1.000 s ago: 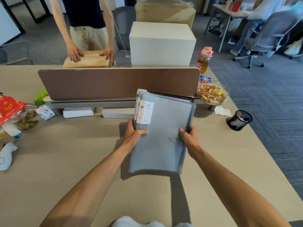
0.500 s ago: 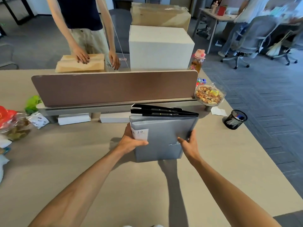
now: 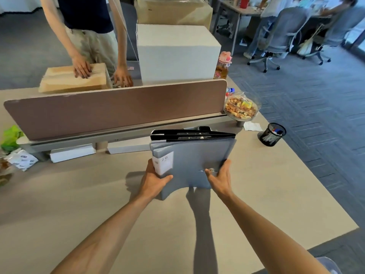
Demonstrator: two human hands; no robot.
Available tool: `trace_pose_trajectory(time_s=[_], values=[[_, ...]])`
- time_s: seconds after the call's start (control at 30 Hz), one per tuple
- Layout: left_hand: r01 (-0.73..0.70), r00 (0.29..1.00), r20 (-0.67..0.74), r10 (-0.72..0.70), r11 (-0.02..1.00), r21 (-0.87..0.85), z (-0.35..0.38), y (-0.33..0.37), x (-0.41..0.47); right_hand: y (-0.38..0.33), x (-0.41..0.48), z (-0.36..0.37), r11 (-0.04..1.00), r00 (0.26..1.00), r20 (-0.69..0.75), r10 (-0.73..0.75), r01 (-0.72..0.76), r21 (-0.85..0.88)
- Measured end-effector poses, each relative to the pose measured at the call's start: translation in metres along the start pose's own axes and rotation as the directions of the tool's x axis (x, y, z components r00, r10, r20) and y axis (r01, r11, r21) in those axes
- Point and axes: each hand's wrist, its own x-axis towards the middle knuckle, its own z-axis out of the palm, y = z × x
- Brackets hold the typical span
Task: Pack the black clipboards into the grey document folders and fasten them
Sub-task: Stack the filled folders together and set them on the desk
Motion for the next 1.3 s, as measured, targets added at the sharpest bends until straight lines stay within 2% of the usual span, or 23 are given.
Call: trace_pose_trajectory(time_s=[0.17, 0.23, 0.47, 0.7, 0.93, 1.13, 1.3], values=[[0.054, 0.999, -0.015, -0.053, 0.985, 0.166, 0.028, 0.029, 0.007, 0.011, 0.029, -0.031, 0.998, 0.999, 0.038, 0.011, -0.008, -0.062], [0.091, 0.995, 0.016, -0.097, 0.966, 0.241, 0.049, 0.047, 0.009, 0.022, 0.046, -0.055, 0.996, 0.997, 0.07, 0.038, -0.032, -0.086], [0.175, 0.954, 0.173, -0.246, 0.921, 0.347, 0.162, 0.096, 0.023, 0.088, 0.099, -0.143, 0.973, 0.984, 0.081, 0.16, -0.144, -0.178], [0.326, 0.903, 0.157, -0.399, 0.877, 0.354, 0.234, 0.097, 0.032, 0.132, 0.141, -0.181, 0.918, 0.931, 0.171, 0.322, -0.263, -0.297], [0.414, 0.87, 0.123, -0.477, 0.843, 0.343, 0.283, 0.108, 0.051, 0.154, 0.185, -0.198, 0.866, 0.882, 0.201, 0.426, -0.333, -0.373], [0.368, 0.888, 0.133, -0.441, 0.853, 0.369, 0.304, 0.114, 0.08, 0.168, 0.233, -0.199, 0.838, 0.855, 0.233, 0.463, -0.337, -0.43], [0.419, 0.857, 0.095, -0.506, 0.793, 0.442, 0.316, 0.114, 0.094, 0.176, 0.256, -0.199, 0.79, 0.837, 0.273, 0.474, -0.267, -0.552]])
